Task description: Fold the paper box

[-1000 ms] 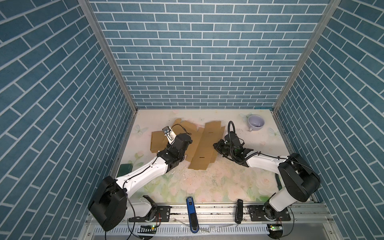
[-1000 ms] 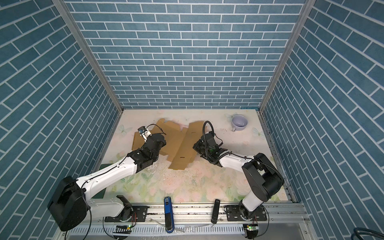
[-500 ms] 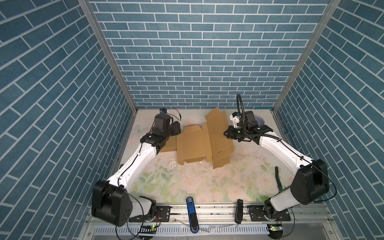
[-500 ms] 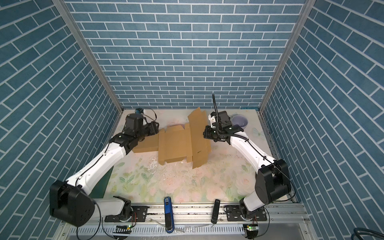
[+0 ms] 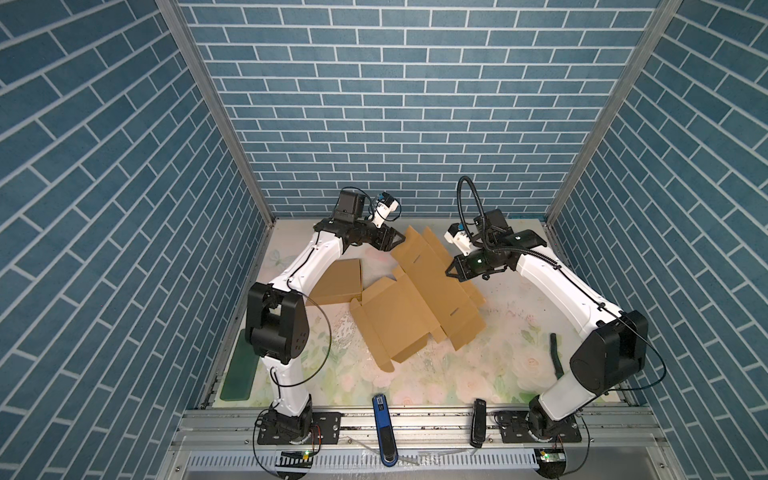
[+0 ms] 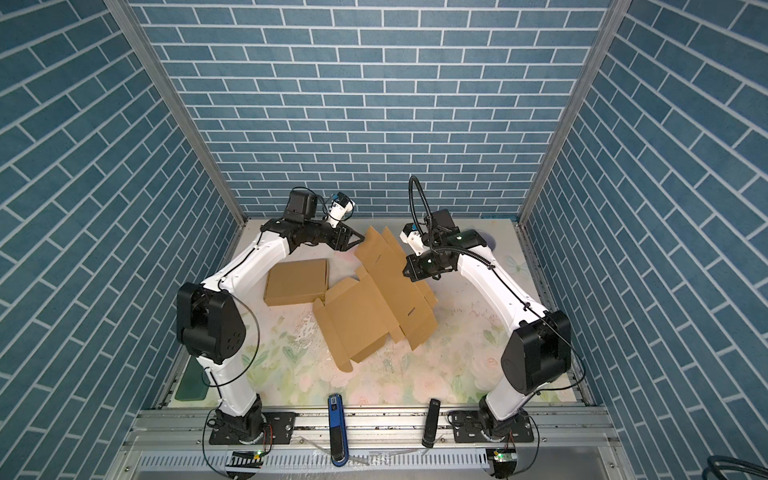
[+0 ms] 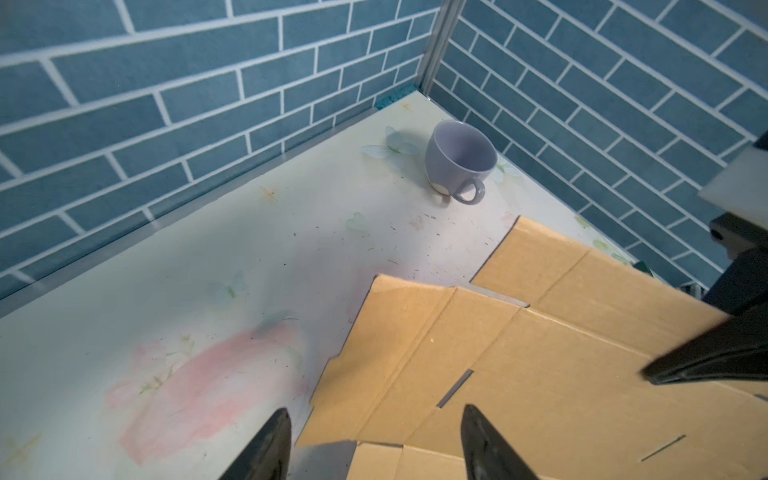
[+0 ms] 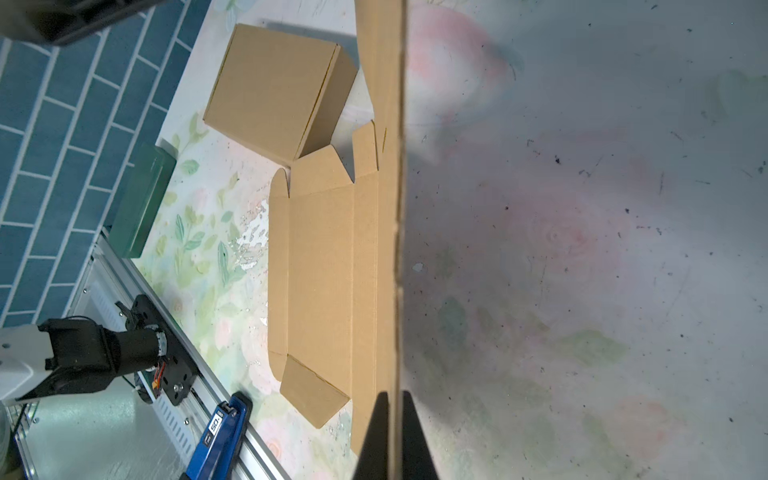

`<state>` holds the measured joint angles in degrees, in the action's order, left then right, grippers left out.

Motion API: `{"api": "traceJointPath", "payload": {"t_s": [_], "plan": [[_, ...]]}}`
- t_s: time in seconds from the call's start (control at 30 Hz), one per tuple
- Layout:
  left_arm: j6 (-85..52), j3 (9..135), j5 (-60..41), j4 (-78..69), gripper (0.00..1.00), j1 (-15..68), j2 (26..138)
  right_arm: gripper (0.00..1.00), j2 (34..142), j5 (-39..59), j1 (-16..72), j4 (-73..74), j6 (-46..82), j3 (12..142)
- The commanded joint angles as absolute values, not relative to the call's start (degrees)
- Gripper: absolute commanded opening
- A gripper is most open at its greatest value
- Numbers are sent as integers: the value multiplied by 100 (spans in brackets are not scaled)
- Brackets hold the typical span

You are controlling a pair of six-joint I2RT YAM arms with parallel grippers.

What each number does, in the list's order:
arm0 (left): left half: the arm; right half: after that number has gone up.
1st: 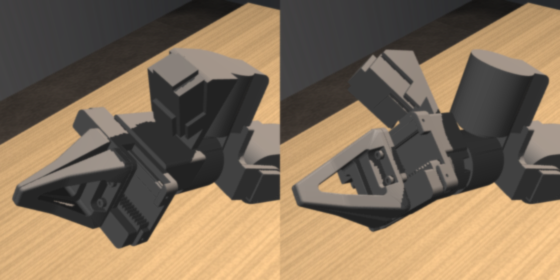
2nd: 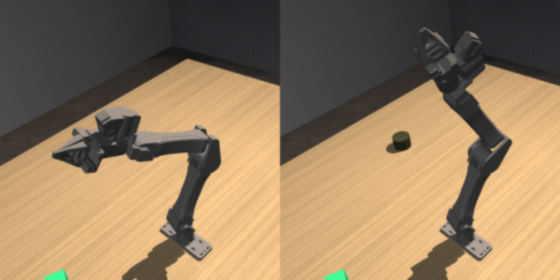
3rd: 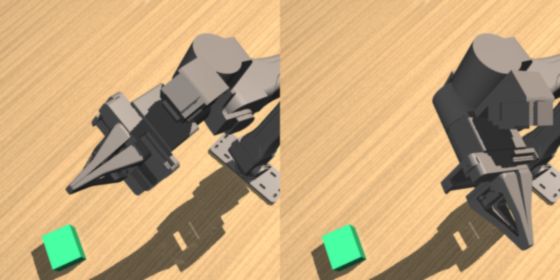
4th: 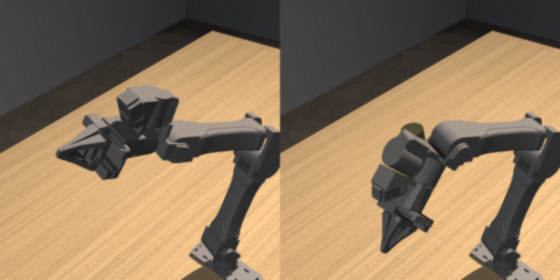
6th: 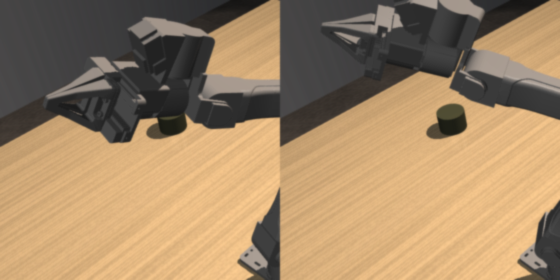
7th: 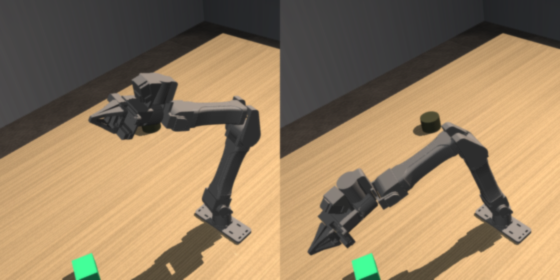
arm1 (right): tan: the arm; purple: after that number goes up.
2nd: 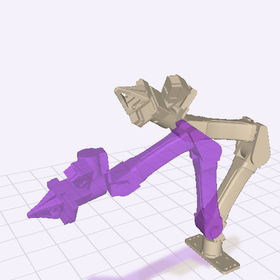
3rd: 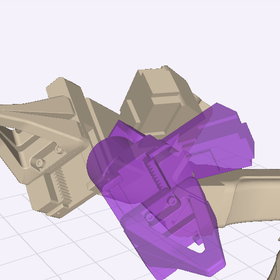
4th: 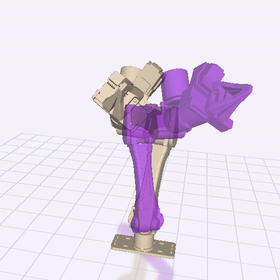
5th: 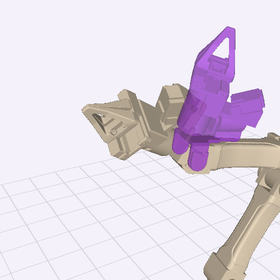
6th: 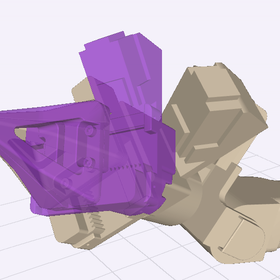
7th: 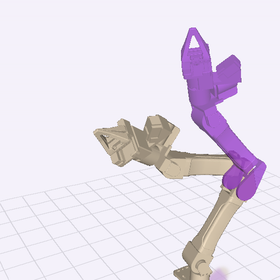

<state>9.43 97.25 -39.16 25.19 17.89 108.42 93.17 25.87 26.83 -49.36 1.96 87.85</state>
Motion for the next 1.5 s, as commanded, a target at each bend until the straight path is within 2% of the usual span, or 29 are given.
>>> {"api": "traceJointPath", "payload": {"t_s": [0.0,0.3,0.4,0.53,0.73,0.97,1.1,1.27,1.47], "plan": [[1504,10074,-4487,2895,66,1766,11089,0,9378,2731,2662,-5318,-525,9070],[1617,10680,-5139,3037,65,1766,11797,0,9345,2725,2659,-5412,-1049,9232],[1679,10775,-5242,3144,62,1767,11900,0,9380,2617,2654,-5445,-1113,9322],[1720,10747,-5332,3220,51,1762,11935,0,9441,2571,2654,-5423,-1137,9412],[1578,10519,-5362,2976,25,1765,11883,0,9531,2516,2654,-5362,-1142,9483],[1255,10315,-5448,2546,9,1762,11865,0,9509,2413,2653,-5244,-1127,9492],[700,9912,-5253,1810,0,1767,11747,3,9538,2142,2654,-5154,-1103,9499],[-406,8763,-4749,67,0,1774,11365,14,9673,1370,2672,-5057,-999,9484],[-1436,7462,-4200,-1750,0,1784,10959,9,9864,1060,2799,-4923,-1009,9413]]}}
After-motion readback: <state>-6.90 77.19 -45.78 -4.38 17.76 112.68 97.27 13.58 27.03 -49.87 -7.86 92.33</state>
